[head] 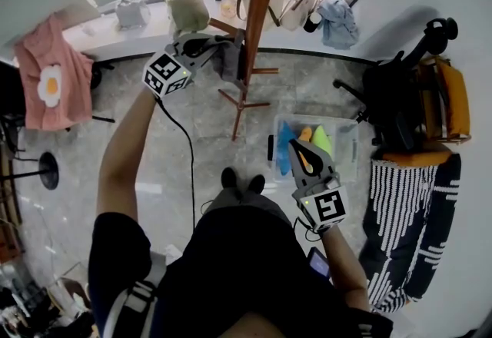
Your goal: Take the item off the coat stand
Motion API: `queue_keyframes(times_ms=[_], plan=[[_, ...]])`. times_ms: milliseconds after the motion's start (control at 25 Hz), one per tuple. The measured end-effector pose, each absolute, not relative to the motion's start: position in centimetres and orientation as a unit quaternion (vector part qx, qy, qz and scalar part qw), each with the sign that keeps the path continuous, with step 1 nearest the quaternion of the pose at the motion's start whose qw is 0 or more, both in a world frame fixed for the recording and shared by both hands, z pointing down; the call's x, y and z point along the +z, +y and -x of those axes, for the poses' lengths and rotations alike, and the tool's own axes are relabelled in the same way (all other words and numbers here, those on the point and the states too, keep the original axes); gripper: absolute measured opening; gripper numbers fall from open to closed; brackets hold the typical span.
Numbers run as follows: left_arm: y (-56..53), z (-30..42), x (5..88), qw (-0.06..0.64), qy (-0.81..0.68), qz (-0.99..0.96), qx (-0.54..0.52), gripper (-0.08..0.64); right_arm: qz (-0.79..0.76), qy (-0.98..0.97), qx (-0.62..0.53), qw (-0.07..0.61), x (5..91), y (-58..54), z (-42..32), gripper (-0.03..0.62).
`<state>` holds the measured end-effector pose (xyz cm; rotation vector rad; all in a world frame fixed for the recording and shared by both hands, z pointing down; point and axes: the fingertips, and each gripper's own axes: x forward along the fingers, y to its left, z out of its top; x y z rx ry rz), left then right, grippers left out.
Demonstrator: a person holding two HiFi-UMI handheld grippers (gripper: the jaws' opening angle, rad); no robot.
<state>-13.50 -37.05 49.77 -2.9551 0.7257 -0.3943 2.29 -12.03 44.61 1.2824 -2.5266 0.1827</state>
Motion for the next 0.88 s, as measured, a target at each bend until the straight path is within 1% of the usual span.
queue_keyframes(times_ms=[360,880], plan=[[-36.8,13.6,49.7,0.055,0.239,0.959,-0.146,0.032,-0.444,-0.881,0.064,0.149,44.8,-12.1,-2.3,0.020],[-36.2,14.5,48.3,0.051,0.251,0.957,-0.134,0.028,-0.443,-0.881,0.062,0.154,45.3,-11.7,-2.6,0.020]])
